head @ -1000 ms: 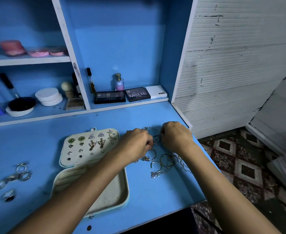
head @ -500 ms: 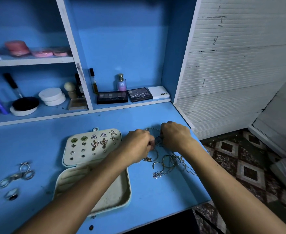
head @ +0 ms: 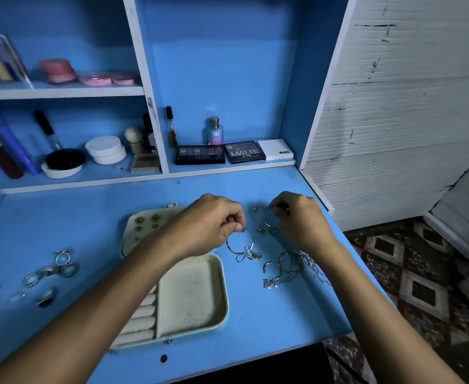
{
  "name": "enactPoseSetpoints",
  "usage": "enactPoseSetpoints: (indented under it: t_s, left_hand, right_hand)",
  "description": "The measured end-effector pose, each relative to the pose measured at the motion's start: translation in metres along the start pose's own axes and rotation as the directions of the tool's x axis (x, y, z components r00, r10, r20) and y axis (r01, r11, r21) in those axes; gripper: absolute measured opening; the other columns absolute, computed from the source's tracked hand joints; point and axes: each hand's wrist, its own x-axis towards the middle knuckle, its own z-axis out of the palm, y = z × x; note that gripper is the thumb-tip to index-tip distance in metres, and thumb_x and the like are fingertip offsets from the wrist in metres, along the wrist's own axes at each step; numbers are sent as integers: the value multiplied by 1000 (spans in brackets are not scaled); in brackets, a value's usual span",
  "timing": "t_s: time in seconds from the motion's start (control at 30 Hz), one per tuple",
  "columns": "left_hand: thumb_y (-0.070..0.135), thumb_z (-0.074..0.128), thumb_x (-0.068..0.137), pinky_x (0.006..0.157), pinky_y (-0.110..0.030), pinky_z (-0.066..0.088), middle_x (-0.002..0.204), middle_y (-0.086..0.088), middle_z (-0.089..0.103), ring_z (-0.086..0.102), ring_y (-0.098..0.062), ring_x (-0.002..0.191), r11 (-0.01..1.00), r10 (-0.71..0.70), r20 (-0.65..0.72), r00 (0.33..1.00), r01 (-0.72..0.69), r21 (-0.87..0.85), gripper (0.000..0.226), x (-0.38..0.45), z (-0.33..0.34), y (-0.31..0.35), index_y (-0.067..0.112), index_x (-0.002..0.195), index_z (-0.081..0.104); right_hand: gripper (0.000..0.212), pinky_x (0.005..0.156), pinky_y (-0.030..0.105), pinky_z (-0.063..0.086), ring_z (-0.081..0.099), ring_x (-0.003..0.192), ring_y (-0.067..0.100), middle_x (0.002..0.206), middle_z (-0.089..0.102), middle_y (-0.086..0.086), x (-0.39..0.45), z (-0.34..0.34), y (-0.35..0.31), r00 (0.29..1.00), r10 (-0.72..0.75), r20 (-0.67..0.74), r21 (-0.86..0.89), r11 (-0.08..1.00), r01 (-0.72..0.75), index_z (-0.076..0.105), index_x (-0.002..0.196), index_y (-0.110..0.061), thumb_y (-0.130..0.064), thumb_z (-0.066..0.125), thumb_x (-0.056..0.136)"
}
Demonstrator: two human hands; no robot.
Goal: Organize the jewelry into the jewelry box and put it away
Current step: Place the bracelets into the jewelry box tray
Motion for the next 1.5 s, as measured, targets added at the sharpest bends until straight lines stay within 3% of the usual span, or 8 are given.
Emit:
enactPoseSetpoints:
  t_s: [0.23,0.4,0.57,0.67,0.83,0.97,1.23,1.5]
  left_hand:
    - [21,69,91,71,-19,46,80,13,68,61,-1,76,997,-58,32,998,57,42,8,-42,-24,-16,26,86,70]
    - [21,71,90,70,-11,43,77,18,66,60,6,77,997,-54,119,991,48,56,6,-69,-26,-25,26,87,73]
    - [19,71,89,67,-12,41,78,14,65,54,7,70,994,-46,88,995,37,101,5,-82,-16,-31,23,92,71]
    - [17,72,87,66,-28,49,76,11,64,53,1,66,991,-46,36,998,42,125,15,-89,-10,-37,28,93,63]
    - [8,72,78,61,-27,46,71,16,52,45,5,63,989,-4,-41,999,10,150,26,-95,-5,-39,28,84,56]
    - [10,78,68,65,-27,40,76,19,41,40,-7,74,970,41,-113,993,-13,242,34,-95,-5,-38,27,81,51]
    - [14,75,71,67,-27,33,71,20,41,42,-8,76,962,-105,-193,975,149,230,37,-93,-3,-40,31,80,43]
    - [13,72,78,61,-20,41,74,13,57,52,-3,72,980,-194,-206,959,199,2,20,-97,-11,-50,27,79,57]
  right_hand:
    - [13,68,26,46,60,72,11,86,63,-8,-18,-5,-23,997,42,-64,146,989,-32,72,93,-19,-12,61,95]
    - [11,58,6,41,59,72,2,78,67,-8,-30,-7,-42,1000,-5,-29,194,981,11,75,92,-19,-13,66,93]
    - [15,62,3,41,60,74,-6,76,68,-11,-43,-5,-59,997,-59,48,197,979,49,77,94,-19,-9,66,92]
    - [16,58,6,42,60,68,-5,74,69,-8,-51,-1,-67,989,-105,107,200,976,82,77,94,-18,-7,66,92]
    - [20,64,14,45,55,70,3,74,62,-16,-58,7,-77,970,-147,195,109,986,128,74,92,-25,-8,64,92]
    - [22,75,39,53,57,79,15,80,64,-11,-64,10,-84,953,-165,253,54,986,157,71,90,-23,-5,58,89]
    - [18,75,35,51,58,85,17,93,66,-8,-70,18,-95,938,-160,308,-4,985,170,69,96,-28,-15,57,93]
    - [22,77,33,46,60,103,26,110,66,0,-79,34,-114,927,-172,332,-128,966,225,67,110,-30,-23,53,95]
